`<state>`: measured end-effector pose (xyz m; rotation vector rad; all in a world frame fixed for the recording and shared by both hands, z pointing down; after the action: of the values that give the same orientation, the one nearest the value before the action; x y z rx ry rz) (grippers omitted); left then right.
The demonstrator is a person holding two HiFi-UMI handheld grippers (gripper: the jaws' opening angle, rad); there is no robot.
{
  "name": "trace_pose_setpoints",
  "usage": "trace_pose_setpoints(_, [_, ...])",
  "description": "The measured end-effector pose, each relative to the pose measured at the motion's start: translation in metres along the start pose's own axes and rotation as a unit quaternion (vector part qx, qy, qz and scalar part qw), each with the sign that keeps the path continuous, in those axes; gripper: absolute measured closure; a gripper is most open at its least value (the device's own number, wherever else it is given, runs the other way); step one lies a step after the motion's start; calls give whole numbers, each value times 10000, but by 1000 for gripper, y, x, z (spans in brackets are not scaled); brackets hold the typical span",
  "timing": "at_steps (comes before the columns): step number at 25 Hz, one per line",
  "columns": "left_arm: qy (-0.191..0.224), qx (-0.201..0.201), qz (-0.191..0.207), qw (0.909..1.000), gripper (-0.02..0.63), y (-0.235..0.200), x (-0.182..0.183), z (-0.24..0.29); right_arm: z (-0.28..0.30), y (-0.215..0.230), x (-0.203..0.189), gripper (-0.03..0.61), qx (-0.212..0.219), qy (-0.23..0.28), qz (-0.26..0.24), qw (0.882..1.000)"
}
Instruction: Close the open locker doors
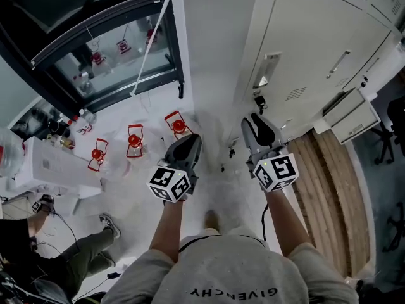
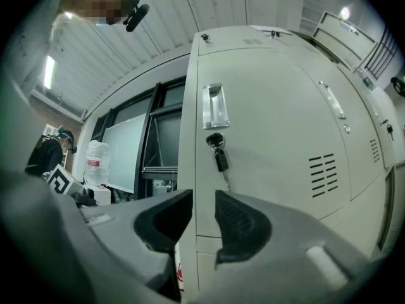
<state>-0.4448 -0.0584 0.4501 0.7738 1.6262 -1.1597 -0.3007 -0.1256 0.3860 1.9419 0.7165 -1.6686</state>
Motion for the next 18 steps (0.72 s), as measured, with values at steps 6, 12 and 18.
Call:
trace_pose_setpoints(6, [-141, -369, -31, 9992, 597, 31, -14, 21, -33, 8, -2, 479, 47, 2, 7, 10000])
trace_pose_setpoints(12, [-293, -922, -19, 9953, 597, 80, -26, 56, -85, 49, 11, 479, -475, 90, -17, 9988])
trace_pose_setpoints(18, [-437, -1470, -25, 9882, 597, 137, -41, 95, -148, 98, 25, 479, -1153, 111, -118, 9932])
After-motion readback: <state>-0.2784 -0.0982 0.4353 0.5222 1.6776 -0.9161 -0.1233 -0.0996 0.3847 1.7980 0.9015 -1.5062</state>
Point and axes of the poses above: the fingertips, and each gripper's own axes: z forward along the fingers, y to its right, x out of its top, the point moved 2 cm from there along -z, backward along the fingers, and after that the axes turned 4 degrees about y, right-handed, at the moved point
